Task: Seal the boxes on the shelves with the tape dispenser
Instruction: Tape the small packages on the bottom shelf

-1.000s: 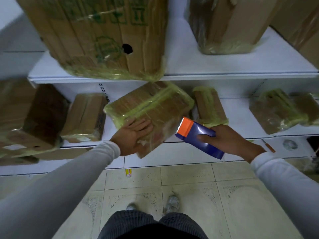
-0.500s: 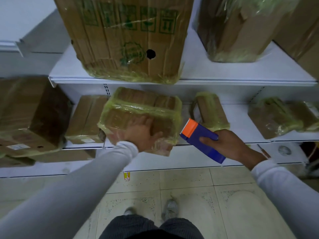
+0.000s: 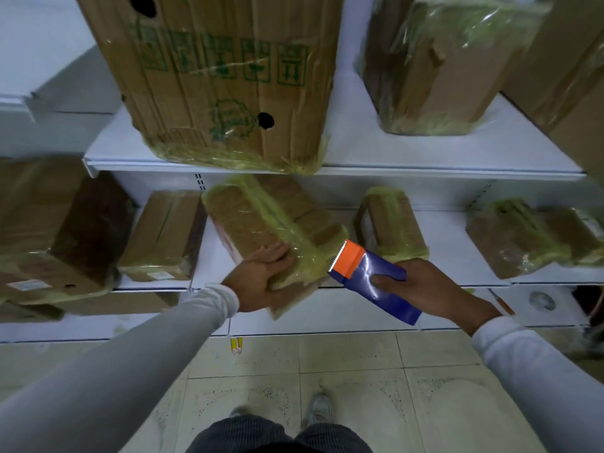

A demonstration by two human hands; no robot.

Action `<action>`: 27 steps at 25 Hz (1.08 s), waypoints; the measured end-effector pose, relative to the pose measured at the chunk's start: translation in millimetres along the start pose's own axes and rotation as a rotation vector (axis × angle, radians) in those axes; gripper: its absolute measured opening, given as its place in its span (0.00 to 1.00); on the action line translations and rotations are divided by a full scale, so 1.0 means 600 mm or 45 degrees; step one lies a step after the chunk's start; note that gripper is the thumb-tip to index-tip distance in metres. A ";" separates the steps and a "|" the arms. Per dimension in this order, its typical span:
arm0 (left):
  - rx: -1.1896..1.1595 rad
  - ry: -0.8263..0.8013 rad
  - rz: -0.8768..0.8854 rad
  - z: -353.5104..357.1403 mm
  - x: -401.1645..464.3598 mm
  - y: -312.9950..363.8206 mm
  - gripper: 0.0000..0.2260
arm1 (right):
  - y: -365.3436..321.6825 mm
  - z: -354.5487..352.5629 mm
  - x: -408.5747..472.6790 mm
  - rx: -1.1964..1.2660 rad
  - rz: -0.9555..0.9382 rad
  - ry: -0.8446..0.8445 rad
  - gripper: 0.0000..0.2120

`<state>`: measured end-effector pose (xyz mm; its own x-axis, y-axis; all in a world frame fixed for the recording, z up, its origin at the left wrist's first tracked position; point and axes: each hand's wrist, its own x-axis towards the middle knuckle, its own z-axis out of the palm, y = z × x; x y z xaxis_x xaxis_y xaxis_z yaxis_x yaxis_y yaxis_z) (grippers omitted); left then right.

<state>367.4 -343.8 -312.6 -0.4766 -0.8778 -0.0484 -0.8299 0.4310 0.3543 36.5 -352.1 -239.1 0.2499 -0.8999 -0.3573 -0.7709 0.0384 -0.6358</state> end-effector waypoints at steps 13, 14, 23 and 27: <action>-0.678 0.293 -0.296 -0.063 -0.101 -0.047 0.21 | -0.151 0.064 0.058 -0.170 -0.302 -0.300 0.19; -0.755 0.292 -0.313 -0.068 -0.104 -0.041 0.19 | -0.162 0.069 0.060 -0.172 -0.326 -0.318 0.18; -0.936 0.289 -0.296 -0.084 -0.147 -0.036 0.10 | -0.240 0.121 0.076 -0.140 -0.507 -0.548 0.18; -1.042 0.364 -0.389 -0.078 -0.162 -0.041 0.17 | -0.246 0.136 0.081 -0.107 -0.523 -0.622 0.14</action>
<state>447.6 -278.7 -272.8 -0.0899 -0.9945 -0.0544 -0.3916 -0.0149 0.9200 210.5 -366.0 -218.4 0.7572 -0.5319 -0.3792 -0.5941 -0.3193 -0.7383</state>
